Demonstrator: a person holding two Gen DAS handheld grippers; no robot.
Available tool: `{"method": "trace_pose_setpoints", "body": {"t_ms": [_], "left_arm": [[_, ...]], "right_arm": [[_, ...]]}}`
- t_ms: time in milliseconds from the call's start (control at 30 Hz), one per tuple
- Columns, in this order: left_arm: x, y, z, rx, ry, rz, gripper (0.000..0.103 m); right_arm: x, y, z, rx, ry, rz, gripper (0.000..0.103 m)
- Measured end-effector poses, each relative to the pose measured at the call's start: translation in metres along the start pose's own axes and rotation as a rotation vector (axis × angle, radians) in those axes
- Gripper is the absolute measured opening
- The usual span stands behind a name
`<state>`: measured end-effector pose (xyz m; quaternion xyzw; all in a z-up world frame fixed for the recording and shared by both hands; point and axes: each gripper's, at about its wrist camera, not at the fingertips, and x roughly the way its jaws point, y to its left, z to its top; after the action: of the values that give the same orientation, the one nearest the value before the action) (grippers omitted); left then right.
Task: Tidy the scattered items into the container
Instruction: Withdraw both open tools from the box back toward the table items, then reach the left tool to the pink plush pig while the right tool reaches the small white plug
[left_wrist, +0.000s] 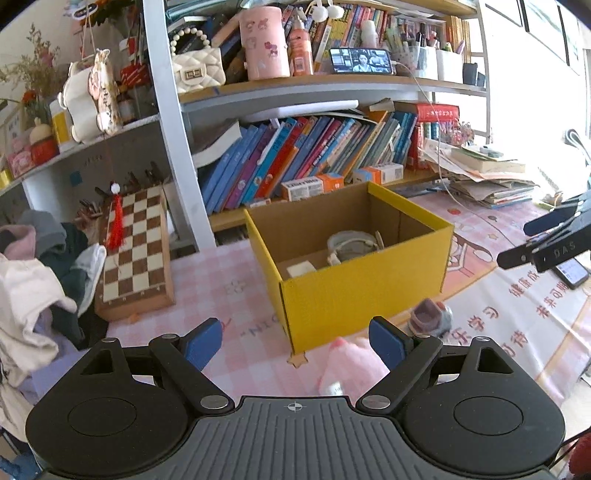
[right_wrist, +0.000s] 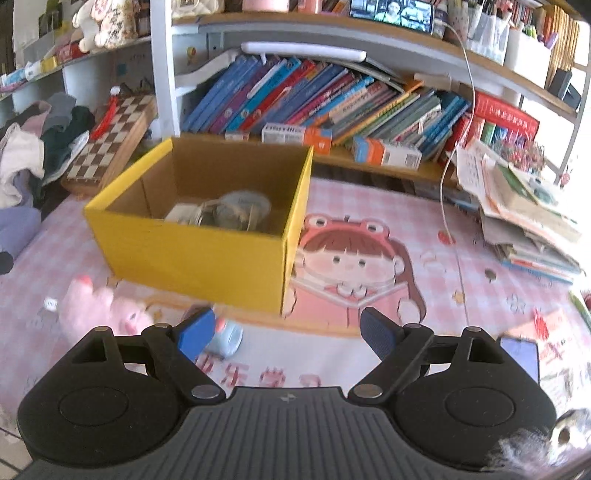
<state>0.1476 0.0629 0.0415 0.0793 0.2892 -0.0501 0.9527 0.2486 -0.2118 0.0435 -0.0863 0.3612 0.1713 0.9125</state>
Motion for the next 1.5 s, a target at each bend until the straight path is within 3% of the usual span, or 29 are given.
{"method": "trace_pose_setpoints", "body": {"t_ms": [833, 1200, 1500], "left_arm": [[-0.004, -0.03, -0.052, -0.037, 0.101, -0.042, 0.089], [0.002, -0.049, -0.065, -0.025, 0.148, -0.077, 0.089], [0.003, -0.048, -0.068, -0.066, 0.149, -0.096, 0.089]], "right_arm": [[0.001, 0.061, -0.075, 0.016, 0.118, 0.035, 0.086], [0.001, 0.091, -0.083, -0.105, 0.133, 0.065, 0.086], [0.002, 0.102, -0.086, -0.169, 0.134, 0.096, 0.079]]}}
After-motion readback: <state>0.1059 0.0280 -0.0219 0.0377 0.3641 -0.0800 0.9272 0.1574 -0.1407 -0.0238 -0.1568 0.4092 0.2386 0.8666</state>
